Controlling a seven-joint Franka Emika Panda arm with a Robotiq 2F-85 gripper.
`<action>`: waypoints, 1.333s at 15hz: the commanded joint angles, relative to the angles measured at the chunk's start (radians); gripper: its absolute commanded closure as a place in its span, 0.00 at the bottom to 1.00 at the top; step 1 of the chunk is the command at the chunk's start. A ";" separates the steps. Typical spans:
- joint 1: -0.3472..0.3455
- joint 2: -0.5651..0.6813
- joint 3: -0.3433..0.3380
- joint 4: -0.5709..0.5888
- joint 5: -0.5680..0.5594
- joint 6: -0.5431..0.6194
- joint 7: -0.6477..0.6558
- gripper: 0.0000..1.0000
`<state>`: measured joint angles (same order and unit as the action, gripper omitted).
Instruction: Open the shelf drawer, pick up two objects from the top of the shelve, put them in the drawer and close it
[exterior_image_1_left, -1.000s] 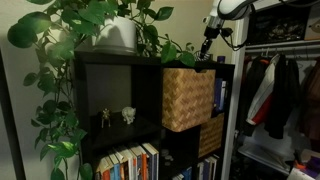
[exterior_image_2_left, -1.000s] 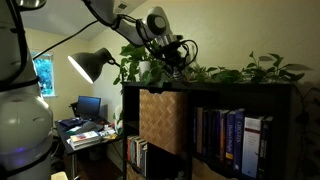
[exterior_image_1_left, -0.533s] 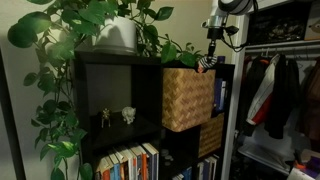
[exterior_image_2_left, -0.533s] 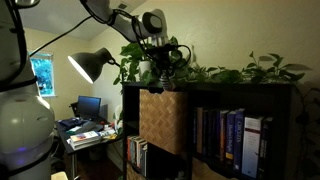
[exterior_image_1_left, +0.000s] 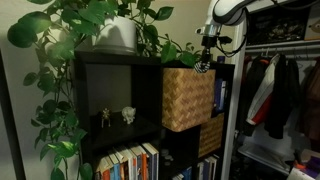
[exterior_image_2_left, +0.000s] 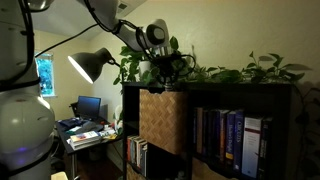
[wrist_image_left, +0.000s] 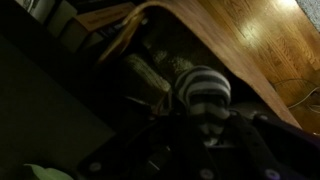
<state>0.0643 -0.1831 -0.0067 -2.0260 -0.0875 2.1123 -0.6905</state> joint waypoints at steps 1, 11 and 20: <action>0.004 0.028 -0.013 -0.017 0.025 0.083 -0.097 0.88; 0.006 -0.030 -0.007 -0.018 0.131 0.003 -0.076 0.00; 0.019 -0.100 0.011 -0.090 0.319 -0.012 0.139 0.22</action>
<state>0.0774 -0.2199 -0.0043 -2.0438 0.2044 2.0802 -0.6650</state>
